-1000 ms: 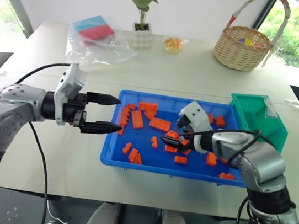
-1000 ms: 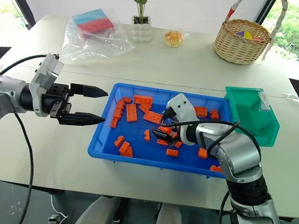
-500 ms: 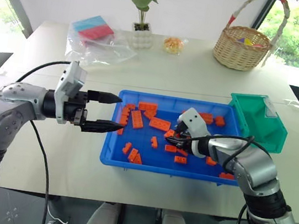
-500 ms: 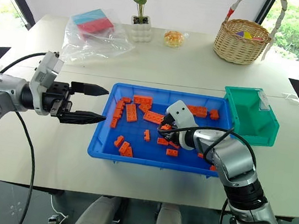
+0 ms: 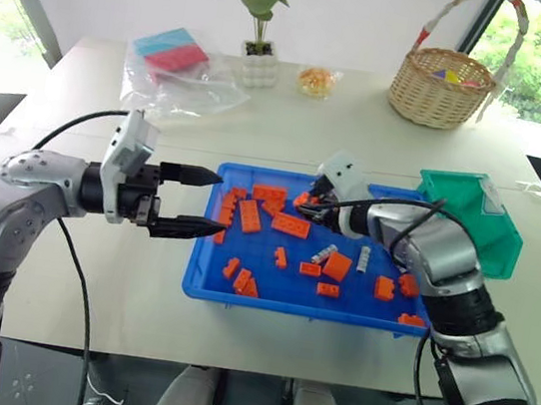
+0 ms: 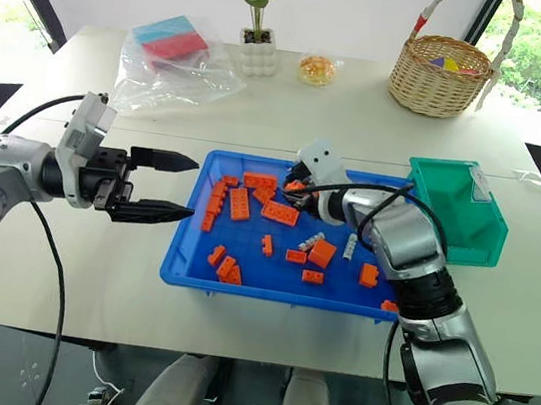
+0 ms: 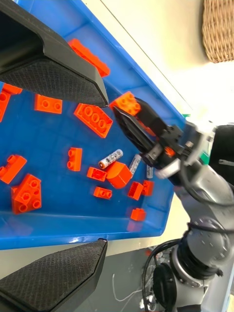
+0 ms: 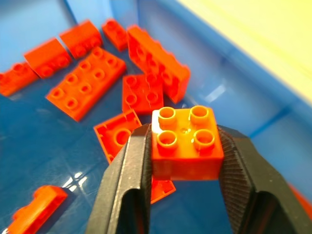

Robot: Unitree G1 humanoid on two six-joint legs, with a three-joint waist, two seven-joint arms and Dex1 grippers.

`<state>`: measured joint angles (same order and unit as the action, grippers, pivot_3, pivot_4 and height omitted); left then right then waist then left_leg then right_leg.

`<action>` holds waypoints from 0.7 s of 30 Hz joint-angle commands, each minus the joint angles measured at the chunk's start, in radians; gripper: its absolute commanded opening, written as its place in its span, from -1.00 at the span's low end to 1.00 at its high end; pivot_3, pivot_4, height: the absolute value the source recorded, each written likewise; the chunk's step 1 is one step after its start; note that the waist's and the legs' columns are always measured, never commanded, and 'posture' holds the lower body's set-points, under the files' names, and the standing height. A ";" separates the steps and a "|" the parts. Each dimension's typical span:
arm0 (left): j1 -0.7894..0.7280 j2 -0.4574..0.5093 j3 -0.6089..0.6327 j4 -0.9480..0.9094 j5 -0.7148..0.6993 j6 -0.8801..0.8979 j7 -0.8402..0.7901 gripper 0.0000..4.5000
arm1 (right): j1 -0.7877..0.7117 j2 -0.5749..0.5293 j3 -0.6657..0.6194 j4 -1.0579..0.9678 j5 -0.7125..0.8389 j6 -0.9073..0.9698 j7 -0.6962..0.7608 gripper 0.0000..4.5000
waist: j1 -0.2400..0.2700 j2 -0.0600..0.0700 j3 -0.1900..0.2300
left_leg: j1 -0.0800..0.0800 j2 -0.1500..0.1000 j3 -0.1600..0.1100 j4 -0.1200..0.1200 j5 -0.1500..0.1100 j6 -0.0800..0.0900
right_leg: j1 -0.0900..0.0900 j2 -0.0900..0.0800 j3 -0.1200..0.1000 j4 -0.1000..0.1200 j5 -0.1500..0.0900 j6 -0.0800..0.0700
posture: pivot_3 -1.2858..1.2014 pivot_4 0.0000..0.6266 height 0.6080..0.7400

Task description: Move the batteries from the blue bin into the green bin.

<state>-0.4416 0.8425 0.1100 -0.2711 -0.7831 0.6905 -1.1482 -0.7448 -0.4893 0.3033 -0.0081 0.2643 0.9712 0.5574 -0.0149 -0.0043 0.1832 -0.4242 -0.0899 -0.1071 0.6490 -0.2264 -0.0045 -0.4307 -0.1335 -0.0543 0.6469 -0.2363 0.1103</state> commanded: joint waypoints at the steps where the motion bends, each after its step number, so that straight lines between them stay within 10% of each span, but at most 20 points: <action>1: -0.017 0.003 0.020 -0.012 0.001 -0.013 0.003 1.00 | -0.043 -0.004 0.026 0.036 -0.054 -0.074 0.032 0.42 | -0.001 0.000 0.000 | 0.000 0.000 0.000 0.000 0.000 0.000 | 0.000 0.000 0.000 0.000 0.000 0.000 | 0.03 -0.52 0.42; 3: -0.016 0.003 0.021 -0.014 0.001 -0.013 0.003 1.00 | -0.056 -0.020 0.037 0.041 -0.068 -0.105 0.072 0.84 | -0.002 0.000 0.000 | 0.000 0.000 0.000 0.000 0.000 0.000 | 0.000 0.000 0.000 0.000 0.000 0.000 | 0.03 -0.52 0.42; 21: -0.015 0.007 0.026 -0.017 0.006 -0.014 0.002 1.00 | -0.181 -0.246 0.161 0.209 -0.218 -0.756 0.795 0.84 | -0.004 0.000 0.000 | 0.000 0.000 0.000 0.000 0.000 0.000 | 0.000 0.000 0.000 0.000 0.000 0.000 | 0.03 -0.52 0.42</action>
<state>-0.4429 0.8420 0.1099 -0.2715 -0.7742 0.6889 -1.1485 -0.8975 -0.7347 0.4683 0.1983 0.0692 0.2660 1.3343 -0.0193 -0.0046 0.1836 -0.4238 -0.0895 -0.1071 0.6490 -0.2264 -0.0048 -0.4307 -0.1332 -0.0546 0.6473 -0.2363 0.1104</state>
